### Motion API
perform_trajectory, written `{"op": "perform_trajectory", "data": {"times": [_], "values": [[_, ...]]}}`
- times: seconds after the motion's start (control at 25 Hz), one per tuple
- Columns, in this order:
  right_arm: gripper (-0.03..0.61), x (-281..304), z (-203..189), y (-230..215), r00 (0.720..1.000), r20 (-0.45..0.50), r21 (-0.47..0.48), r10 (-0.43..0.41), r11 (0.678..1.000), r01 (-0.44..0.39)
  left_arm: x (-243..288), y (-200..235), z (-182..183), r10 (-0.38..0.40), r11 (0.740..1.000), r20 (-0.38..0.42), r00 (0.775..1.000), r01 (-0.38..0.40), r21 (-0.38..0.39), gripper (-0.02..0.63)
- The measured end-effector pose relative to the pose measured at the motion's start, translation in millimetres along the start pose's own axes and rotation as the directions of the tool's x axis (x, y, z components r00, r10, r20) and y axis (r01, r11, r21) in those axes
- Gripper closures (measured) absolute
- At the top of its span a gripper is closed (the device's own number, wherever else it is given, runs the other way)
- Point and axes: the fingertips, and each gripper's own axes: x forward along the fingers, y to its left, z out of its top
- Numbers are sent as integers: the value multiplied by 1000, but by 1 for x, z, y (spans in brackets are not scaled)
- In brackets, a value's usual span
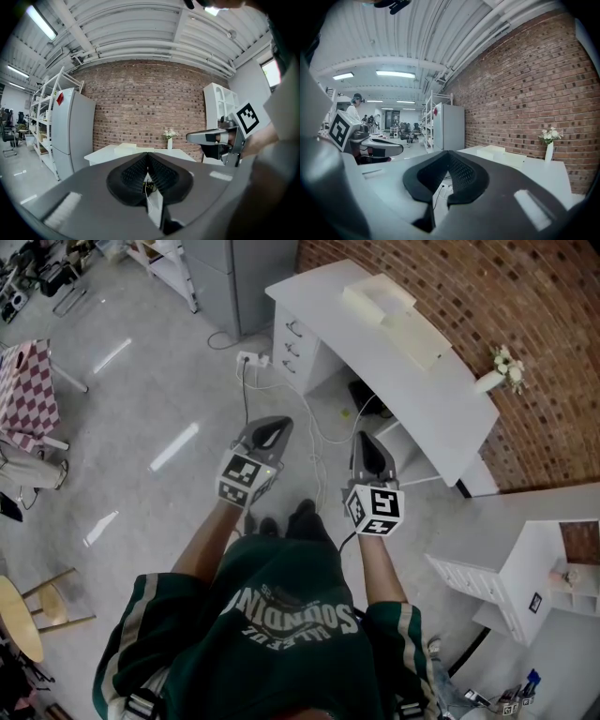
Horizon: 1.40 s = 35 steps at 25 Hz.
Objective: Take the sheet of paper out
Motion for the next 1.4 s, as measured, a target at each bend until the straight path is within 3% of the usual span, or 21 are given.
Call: {"op": "perform_trajectory", "data": {"times": [0.52, 1.4], "values": [[578, 31, 6, -25, 1000, -6, 14, -12, 1000, 12, 39, 16, 5, -10, 1000, -17, 1000, 10, -4, 603], [578, 163, 26, -104, 998, -22, 34, 51, 998, -50, 163, 80, 27, 35, 999, -58, 998, -36, -10, 603]]}}
